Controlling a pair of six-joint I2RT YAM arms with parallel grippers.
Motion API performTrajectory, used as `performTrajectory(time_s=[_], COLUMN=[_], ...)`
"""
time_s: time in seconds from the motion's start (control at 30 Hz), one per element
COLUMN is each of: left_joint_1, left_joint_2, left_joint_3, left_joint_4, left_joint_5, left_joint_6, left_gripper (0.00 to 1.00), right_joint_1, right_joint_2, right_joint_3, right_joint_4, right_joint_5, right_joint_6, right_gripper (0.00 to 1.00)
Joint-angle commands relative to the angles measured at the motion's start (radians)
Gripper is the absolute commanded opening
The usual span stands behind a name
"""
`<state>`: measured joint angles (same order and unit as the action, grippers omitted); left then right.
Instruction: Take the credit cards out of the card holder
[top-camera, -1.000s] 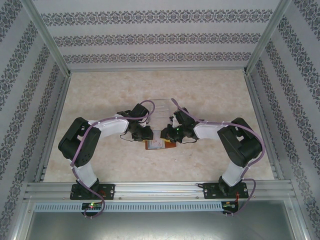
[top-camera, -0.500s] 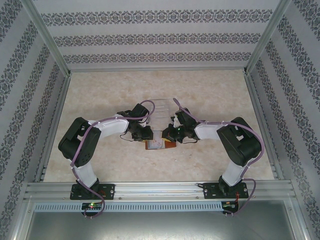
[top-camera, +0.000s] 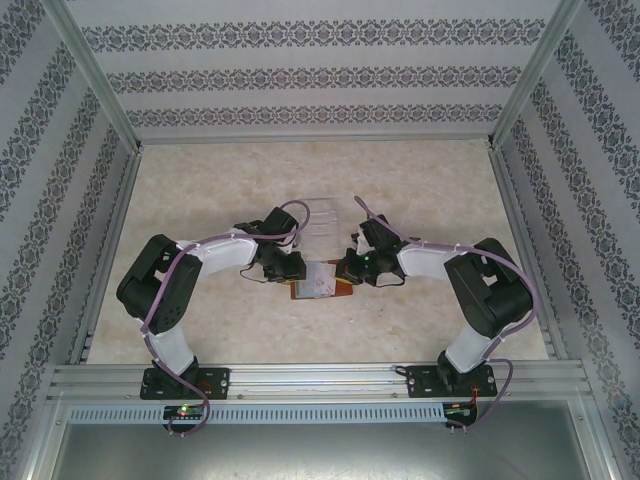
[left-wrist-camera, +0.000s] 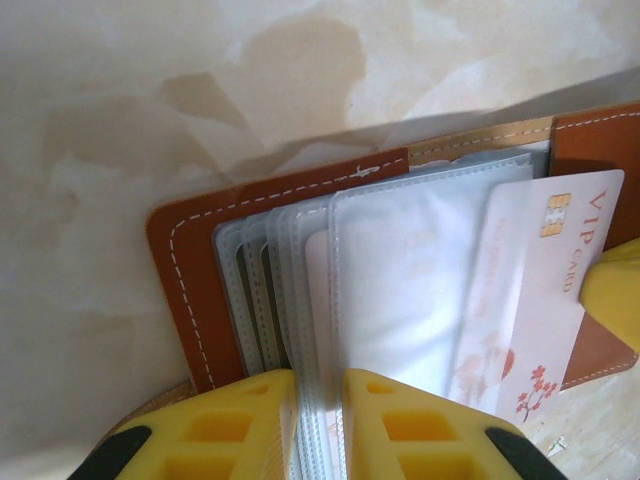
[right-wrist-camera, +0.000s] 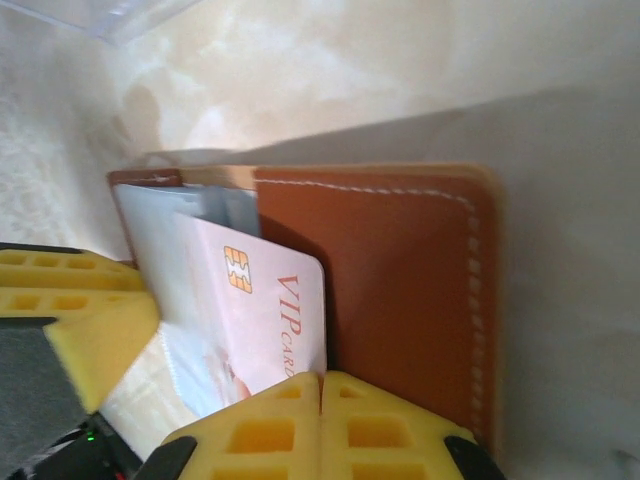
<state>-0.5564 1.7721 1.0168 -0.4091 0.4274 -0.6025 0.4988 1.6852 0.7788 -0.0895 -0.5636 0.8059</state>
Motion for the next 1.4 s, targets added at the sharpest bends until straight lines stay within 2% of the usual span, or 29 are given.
performTrajectory(time_s=[0.0, 0.17, 0.37, 0.53, 0.77, 1.1, 1.37], left_joint_1=[-0.009, -0.009, -0.008, -0.008, -0.009, -0.025, -0.091], left_joint_2=[0.048, 0.047, 0.042, 0.039, 0.034, -0.056, 0.006], left_joint_3=[-0.029, -0.027, -0.029, -0.031, -0.025, 0.051, 0.139], left_joint_4=[-0.08, -0.08, -0.082, -0.08, -0.082, -0.159, -0.178], left_joint_5=[-0.046, -0.045, -0.046, -0.046, -0.041, -0.052, -0.026], left_joint_6=[0.024, 0.024, 0.024, 0.023, 0.023, 0.026, 0.026], left_gripper=[0.21, 0.21, 0.21, 0.21, 0.21, 0.26, 0.26], right_joint_1=[-0.011, -0.014, -0.016, -0.017, -0.016, -0.014, -0.014], right_joint_2=[-0.024, -0.024, -0.025, -0.027, -0.022, 0.001, 0.014], right_joint_3=[0.049, 0.099, 0.125, 0.131, 0.082, 0.077, 0.073], right_joint_4=[-0.196, -0.307, -0.35, -0.338, -0.184, -0.181, -0.17], right_joint_5=[0.088, 0.157, 0.198, 0.184, 0.054, 0.064, 0.055], right_joint_6=[-0.113, -0.169, -0.184, -0.177, -0.093, -0.081, -0.074], right_gripper=[0.02, 0.01, 0.02, 0.02, 0.18, 0.27, 0.32])
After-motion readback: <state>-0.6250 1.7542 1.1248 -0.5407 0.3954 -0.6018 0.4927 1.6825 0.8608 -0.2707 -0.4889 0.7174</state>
